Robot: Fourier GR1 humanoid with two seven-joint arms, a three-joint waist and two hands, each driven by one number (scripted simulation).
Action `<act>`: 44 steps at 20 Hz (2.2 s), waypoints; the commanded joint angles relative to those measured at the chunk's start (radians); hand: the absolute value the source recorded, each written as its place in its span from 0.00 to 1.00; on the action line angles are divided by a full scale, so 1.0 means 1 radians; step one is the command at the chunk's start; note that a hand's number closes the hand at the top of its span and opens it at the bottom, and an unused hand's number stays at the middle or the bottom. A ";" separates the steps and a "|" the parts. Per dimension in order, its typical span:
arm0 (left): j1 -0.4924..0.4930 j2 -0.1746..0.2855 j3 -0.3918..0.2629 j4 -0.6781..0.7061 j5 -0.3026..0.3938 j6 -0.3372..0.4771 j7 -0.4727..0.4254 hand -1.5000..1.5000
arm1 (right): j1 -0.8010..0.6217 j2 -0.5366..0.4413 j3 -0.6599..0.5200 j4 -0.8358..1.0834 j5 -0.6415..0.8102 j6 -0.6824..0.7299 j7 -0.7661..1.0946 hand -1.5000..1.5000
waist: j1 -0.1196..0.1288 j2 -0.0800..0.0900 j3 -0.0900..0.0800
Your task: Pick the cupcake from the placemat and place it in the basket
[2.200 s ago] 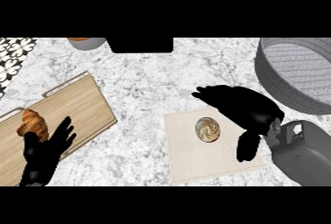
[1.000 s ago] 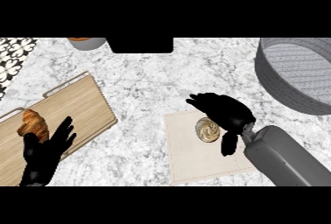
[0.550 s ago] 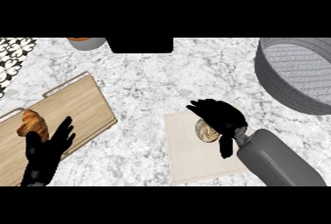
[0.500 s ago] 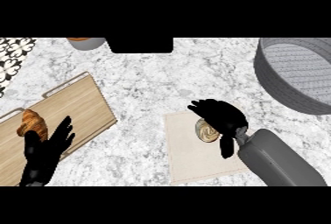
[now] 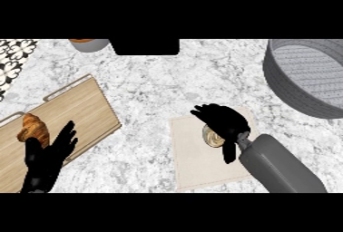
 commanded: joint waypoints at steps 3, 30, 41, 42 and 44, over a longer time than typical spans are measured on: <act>-0.019 -0.054 -0.023 0.131 -0.001 -0.011 0.024 0.50 | 0.026 0.027 0.001 0.080 0.053 -0.065 -0.044 0.00 | -0.008 0.012 -0.018; 0.029 -0.045 -0.007 0.057 -0.032 -0.032 0.051 0.50 | -0.206 0.296 -0.419 0.265 0.185 -0.582 0.633 1.00 | -0.011 0.010 -0.017; 0.033 -0.060 0.008 0.058 -0.033 -0.030 0.045 0.50 | -0.424 0.208 -0.627 -0.005 0.192 -0.770 0.746 1.00 | -0.017 0.004 -0.018; 0.025 -0.074 0.005 0.061 -0.039 -0.016 0.040 0.50 | -0.463 0.178 -0.634 -0.023 0.214 -0.731 0.790 1.00 | -0.022 0.002 -0.019; 0.024 -0.072 0.012 0.058 -0.031 -0.027 0.043 0.50 | -0.444 0.139 -0.658 -0.013 0.222 -0.725 0.789 1.00 | -0.015 0.006 -0.018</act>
